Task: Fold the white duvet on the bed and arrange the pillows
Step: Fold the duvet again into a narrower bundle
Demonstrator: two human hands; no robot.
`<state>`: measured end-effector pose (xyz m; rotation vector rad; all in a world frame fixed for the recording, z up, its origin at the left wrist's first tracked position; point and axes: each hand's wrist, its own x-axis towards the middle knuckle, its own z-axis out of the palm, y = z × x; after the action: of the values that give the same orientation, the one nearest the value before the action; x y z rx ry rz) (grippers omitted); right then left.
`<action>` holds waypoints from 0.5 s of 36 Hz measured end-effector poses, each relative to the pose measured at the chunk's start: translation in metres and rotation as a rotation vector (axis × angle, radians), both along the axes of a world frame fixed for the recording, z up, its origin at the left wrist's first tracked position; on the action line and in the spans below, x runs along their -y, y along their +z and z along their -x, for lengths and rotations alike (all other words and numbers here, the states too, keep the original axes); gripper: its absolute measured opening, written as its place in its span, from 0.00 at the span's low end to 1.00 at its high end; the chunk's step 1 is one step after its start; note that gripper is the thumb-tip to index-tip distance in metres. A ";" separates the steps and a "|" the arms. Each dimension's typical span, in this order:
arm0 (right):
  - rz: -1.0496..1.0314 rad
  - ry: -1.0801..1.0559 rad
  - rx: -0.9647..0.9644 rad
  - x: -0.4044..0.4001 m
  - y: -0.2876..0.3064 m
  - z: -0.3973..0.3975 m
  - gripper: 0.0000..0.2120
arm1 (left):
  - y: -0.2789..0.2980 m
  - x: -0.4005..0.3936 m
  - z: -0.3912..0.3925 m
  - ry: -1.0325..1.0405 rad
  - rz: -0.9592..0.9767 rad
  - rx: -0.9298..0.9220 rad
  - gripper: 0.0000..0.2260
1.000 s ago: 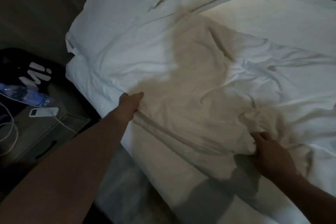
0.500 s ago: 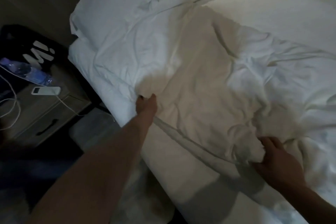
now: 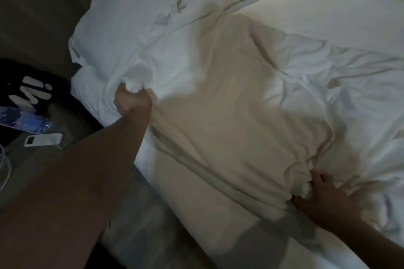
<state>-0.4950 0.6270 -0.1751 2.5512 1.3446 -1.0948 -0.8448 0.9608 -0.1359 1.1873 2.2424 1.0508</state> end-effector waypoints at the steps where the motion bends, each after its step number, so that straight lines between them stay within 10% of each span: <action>1: -0.072 0.017 -0.003 0.003 0.000 0.001 0.35 | 0.004 -0.004 0.009 0.021 -0.134 -0.022 0.25; 5: -0.321 -0.005 0.004 0.014 0.005 0.011 0.26 | 0.018 0.002 0.032 0.072 -0.162 -0.094 0.23; 10: -0.037 0.020 -0.074 0.008 -0.010 0.008 0.31 | 0.001 0.012 0.036 0.044 0.425 -0.165 0.09; 15: -0.032 0.125 -0.138 0.008 -0.008 -0.007 0.46 | 0.012 0.032 -0.003 0.215 0.203 -0.361 0.21; 18: -0.223 0.234 -0.017 0.037 -0.003 -0.023 0.51 | 0.005 0.068 -0.036 -0.357 -0.052 -0.456 0.21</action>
<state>-0.4717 0.5900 -0.1779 2.4445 1.8083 -0.9766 -0.8093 0.8925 -0.1305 1.9228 2.1952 0.7561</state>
